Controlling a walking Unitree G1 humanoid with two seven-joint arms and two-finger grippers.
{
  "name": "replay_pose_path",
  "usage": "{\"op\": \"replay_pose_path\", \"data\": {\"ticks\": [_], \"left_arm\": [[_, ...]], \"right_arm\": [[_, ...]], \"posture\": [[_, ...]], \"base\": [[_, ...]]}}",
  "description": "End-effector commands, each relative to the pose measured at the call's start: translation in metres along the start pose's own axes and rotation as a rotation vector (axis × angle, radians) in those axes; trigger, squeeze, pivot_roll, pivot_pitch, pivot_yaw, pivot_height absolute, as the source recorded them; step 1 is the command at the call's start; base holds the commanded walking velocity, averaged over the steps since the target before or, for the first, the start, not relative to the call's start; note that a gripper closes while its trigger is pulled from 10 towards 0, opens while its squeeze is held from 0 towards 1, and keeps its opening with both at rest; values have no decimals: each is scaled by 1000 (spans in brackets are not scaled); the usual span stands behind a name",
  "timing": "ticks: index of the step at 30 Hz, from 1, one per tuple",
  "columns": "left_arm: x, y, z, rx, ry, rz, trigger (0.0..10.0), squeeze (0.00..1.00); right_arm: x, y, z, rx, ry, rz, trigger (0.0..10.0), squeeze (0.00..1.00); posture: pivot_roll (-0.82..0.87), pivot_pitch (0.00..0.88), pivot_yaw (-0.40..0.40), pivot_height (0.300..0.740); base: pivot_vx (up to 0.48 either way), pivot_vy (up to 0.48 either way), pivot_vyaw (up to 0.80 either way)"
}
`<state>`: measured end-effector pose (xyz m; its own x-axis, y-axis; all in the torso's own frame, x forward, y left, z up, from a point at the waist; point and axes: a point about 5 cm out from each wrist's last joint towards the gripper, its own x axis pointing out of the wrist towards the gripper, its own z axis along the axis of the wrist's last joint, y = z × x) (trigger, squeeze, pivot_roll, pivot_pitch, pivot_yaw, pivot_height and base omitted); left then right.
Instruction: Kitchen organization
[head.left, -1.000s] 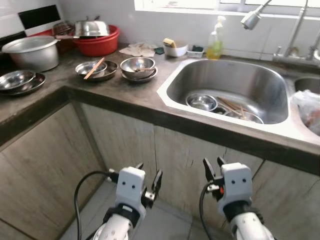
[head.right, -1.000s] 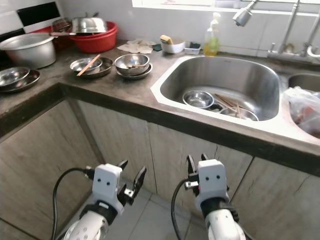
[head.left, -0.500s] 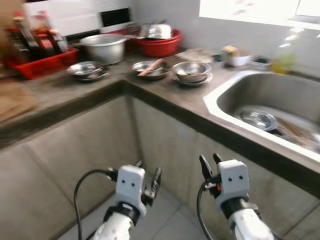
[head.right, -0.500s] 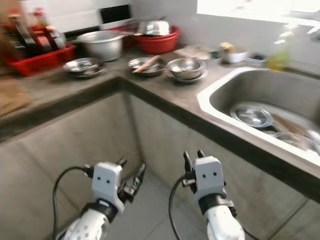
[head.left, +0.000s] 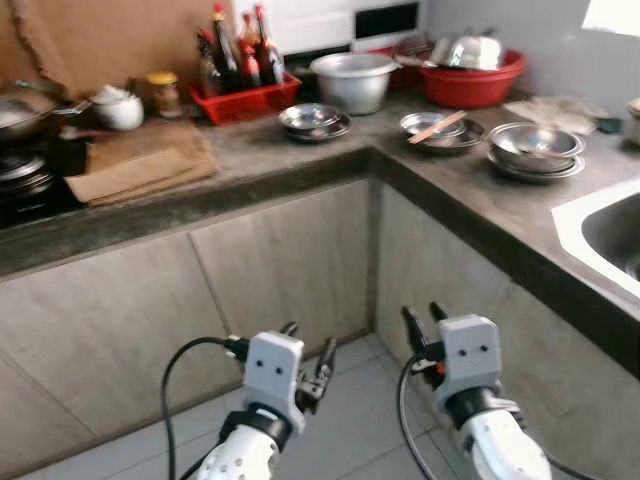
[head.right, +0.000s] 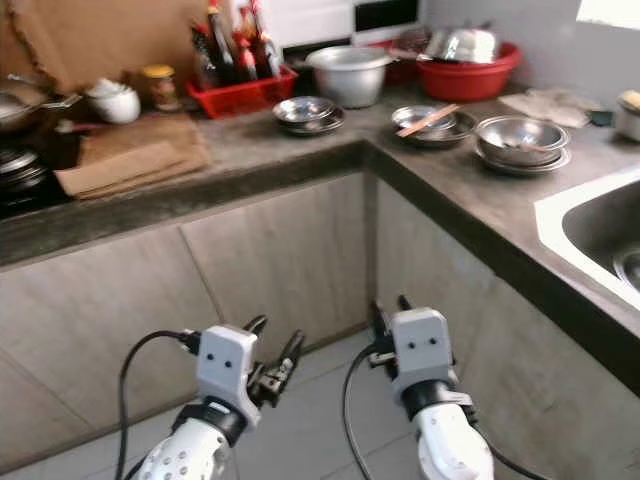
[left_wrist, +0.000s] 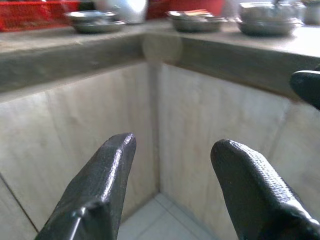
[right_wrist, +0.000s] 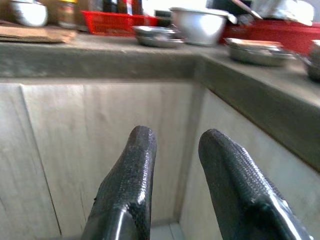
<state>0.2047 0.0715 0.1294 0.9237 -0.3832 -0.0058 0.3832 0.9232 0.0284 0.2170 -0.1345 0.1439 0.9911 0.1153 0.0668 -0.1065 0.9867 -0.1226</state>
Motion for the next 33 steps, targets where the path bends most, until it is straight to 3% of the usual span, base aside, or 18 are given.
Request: {"op": "replay_pose_path", "data": {"ticks": [1,16,22,25,33], "left_arm": [[-1,6,-1,19,6,23,10000,0],[0,5,-1,22,1,10,10000,0],[0,7,-1,26,-2,11,10000,0],[1,6,-1,26,-1,4,10000,0],[3,8,-1,30,-4,6,10000,0]], "right_arm": [[4,3,2,7,-15,10,10000,0],[11,2,6,56,-44,20,10000,0],[11,3,7,27,-59,32,10000,0],[14,4,6,81,-44,40,10000,0],[16,-2,6,44,-50,7,10000,0]], "posture": [[75,53,7,740],[76,43,5,740],[79,34,8,740],[79,35,5,740],[77,44,5,740]], "base": [[315,0,594],[352,0,0],[357,0,267],[354,0,502],[352,0,0]]}}
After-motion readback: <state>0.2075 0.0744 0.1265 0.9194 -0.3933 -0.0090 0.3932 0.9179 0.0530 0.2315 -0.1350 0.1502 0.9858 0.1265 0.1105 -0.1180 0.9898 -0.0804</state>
